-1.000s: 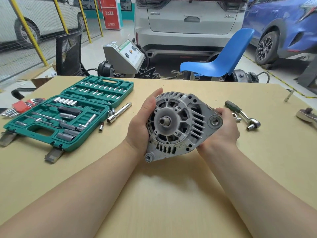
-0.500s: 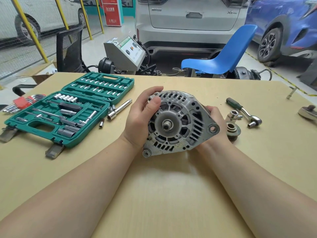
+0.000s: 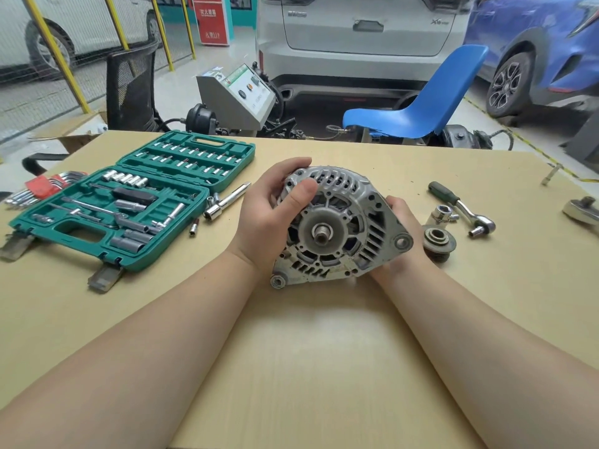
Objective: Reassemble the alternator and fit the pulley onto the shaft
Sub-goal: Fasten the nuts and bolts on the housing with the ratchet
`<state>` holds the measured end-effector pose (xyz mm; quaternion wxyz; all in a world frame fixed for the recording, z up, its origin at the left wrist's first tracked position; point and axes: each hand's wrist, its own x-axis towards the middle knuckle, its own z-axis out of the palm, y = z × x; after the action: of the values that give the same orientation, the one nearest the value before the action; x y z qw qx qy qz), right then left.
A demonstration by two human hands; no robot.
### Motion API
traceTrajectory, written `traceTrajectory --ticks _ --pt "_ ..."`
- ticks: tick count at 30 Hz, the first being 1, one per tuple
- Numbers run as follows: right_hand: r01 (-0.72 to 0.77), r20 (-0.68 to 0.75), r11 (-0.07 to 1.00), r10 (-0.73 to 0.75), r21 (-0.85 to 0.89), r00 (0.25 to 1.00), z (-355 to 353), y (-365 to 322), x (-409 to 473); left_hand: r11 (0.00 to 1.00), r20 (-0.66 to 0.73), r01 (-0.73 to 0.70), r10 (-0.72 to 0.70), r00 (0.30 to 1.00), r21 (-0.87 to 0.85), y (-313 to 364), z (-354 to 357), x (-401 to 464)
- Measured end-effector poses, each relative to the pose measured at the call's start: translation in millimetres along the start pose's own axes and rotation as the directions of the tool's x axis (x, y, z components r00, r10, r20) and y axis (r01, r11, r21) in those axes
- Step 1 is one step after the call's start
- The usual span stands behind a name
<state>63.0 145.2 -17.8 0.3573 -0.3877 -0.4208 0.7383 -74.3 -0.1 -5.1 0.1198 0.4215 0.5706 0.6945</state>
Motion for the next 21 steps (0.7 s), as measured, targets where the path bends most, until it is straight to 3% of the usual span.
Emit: traceTrajectory --ticks 5,9,12,13,16,21 --pt "0.146 -0.040 0.977 -0.153 -0.153 0.987 6.0 0.2 -1.8 0.998 -0.011 0.039 -0.040 0.999 -0.056 -1.3 -5.6 3.8" --pt "0.114 0.057 0.978 -0.106 -0.174 0.993 4.2 0.5 2.3 0.997 0.006 0.036 -0.035 0.999 -0.072 -2.4 -8.0 5.7" --pt "0.082 -0.016 0.995 -0.084 -0.064 0.996 3.2 -0.5 4.5 0.999 0.006 0.014 -0.013 1.000 -0.044 -4.2 -8.8 6.6" --pt "0.058 0.028 0.994 -0.056 -0.090 0.998 4.5 -2.4 -1.2 0.999 0.008 0.013 -0.013 1.000 -0.040 -4.4 -9.1 6.9" --pt "-0.098 0.107 0.988 0.085 0.122 0.991 6.2 -6.0 -6.8 1.000 0.008 0.005 -0.005 1.000 -0.019 -4.5 -9.7 6.7" --pt "-0.016 0.029 0.999 0.015 0.041 0.999 11.8 -7.2 -1.1 1.000 -0.021 0.000 0.001 1.000 0.015 -5.3 -9.5 7.8"
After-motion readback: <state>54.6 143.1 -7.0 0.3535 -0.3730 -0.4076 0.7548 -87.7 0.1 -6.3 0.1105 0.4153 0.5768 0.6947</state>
